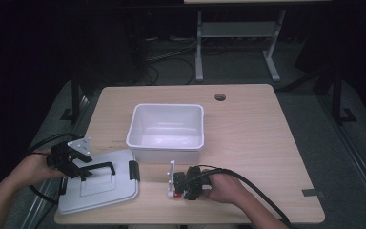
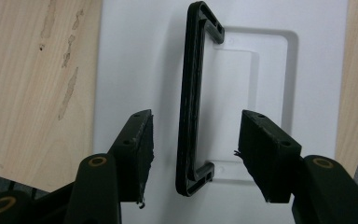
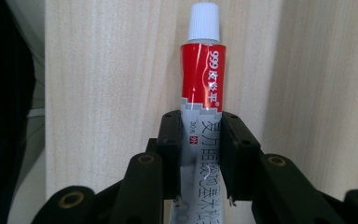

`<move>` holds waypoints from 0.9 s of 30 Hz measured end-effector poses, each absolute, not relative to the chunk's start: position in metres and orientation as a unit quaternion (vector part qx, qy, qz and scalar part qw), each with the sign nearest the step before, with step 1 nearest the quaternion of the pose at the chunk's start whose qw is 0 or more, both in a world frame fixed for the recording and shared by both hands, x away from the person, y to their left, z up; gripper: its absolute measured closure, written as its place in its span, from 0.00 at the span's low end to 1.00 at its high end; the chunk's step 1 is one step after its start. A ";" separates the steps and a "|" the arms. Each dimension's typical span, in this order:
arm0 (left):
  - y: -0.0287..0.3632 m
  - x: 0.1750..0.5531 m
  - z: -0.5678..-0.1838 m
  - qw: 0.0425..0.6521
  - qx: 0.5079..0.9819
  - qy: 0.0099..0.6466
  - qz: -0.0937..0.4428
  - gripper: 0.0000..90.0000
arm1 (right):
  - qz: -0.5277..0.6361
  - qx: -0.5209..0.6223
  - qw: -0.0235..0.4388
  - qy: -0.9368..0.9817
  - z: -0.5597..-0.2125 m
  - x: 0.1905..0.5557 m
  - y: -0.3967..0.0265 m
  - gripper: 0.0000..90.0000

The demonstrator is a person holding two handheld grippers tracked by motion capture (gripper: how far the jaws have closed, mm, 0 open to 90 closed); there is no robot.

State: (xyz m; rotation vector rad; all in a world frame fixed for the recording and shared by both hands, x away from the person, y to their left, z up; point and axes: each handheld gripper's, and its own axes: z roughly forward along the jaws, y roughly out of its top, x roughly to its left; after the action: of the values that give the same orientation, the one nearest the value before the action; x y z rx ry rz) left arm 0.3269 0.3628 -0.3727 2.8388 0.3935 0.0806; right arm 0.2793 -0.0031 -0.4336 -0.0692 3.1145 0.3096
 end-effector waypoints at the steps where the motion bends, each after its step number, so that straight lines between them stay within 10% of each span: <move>1: 0.363 0.327 -0.373 0.136 0.981 0.135 0.028 0.49 | 0.100 -0.021 0.005 0.995 -0.433 0.279 -0.003 0.79; 27: 0.359 0.328 -0.370 0.134 0.981 0.134 0.030 0.48 | 0.130 -0.012 0.020 0.991 -0.398 0.278 -0.018 0.79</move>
State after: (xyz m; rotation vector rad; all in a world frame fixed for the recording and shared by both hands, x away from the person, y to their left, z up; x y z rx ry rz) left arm 0.3284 0.3592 -0.3703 2.8455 0.3881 0.0864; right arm 0.2781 -0.0177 -0.3979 -0.0367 3.0743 0.4035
